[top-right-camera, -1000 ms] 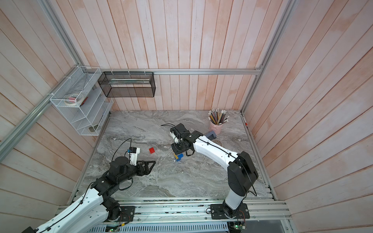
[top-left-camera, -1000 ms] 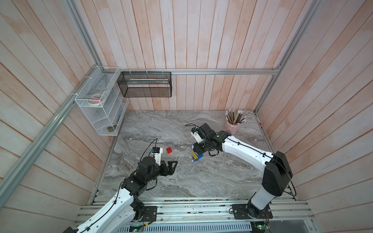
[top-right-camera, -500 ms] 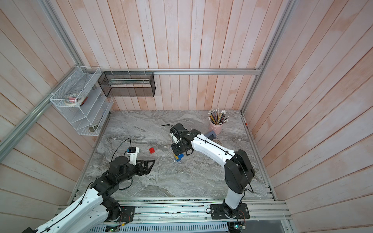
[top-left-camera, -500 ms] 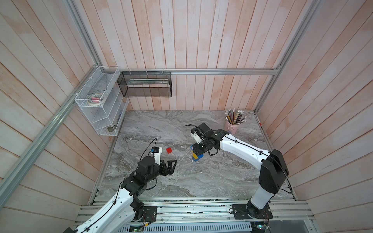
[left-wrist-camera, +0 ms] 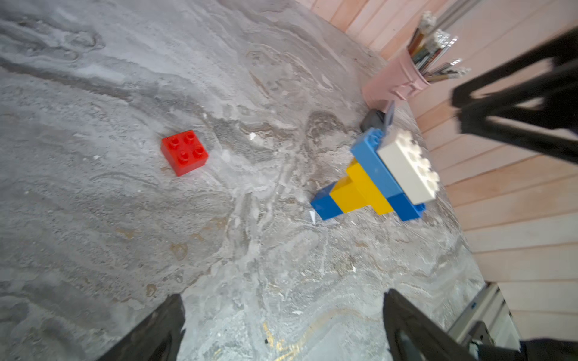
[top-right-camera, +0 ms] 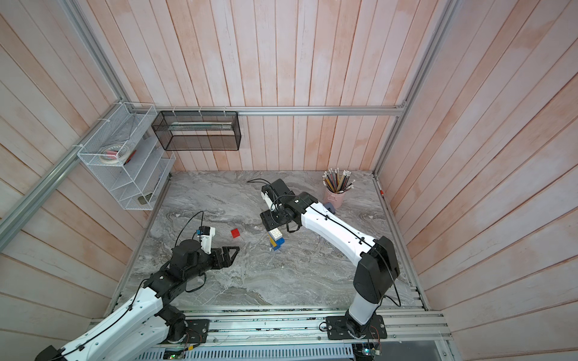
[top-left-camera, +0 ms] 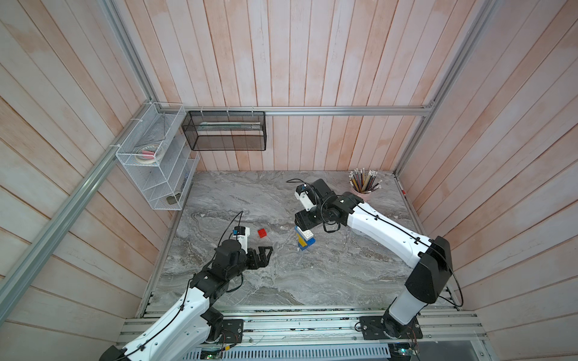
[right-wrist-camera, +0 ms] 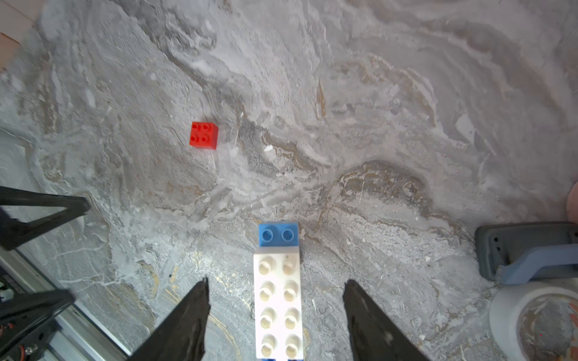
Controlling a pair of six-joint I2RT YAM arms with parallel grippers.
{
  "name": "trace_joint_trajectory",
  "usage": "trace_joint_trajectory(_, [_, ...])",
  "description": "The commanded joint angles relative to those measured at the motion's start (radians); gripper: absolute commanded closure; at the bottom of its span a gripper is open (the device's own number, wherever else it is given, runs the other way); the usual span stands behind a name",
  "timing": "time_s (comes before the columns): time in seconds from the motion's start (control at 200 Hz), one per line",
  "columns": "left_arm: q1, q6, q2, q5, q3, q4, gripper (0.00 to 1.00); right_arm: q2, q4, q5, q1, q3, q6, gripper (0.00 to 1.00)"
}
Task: Assemble a spoon with lego
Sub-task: Assemble the lego brick with the lego brick, then pick up the lego brick from the center of the board.
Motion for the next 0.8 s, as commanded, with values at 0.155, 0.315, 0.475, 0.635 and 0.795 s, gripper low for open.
trace_joint_trajectory(0.155, [0.238,-0.105,0.083,0.083,-0.005,0.055,0.00,0.183,-0.071,-0.011,0.071,0.302,0.015,0.30])
trace_joint_trajectory(0.315, [0.364,-0.123,0.026,0.043,-0.040,0.033,0.00,0.381,-0.107,-0.039,0.104,0.475,0.032,0.31])
trace_joint_trajectory(0.475, [0.404,-0.097,-0.071,-0.007,-0.055,-0.030,0.00,0.566,-0.143,-0.069,0.121,0.649,0.025,0.31])
trace_joint_trajectory(0.635, [0.404,-0.067,-0.157,-0.001,-0.062,-0.058,0.00,0.733,-0.193,-0.083,0.127,0.810,0.027,0.31])
trace_joint_trajectory(0.795, [0.404,-0.059,-0.201,0.035,-0.068,-0.056,0.00,0.814,-0.178,-0.072,0.130,0.834,0.050,0.32])
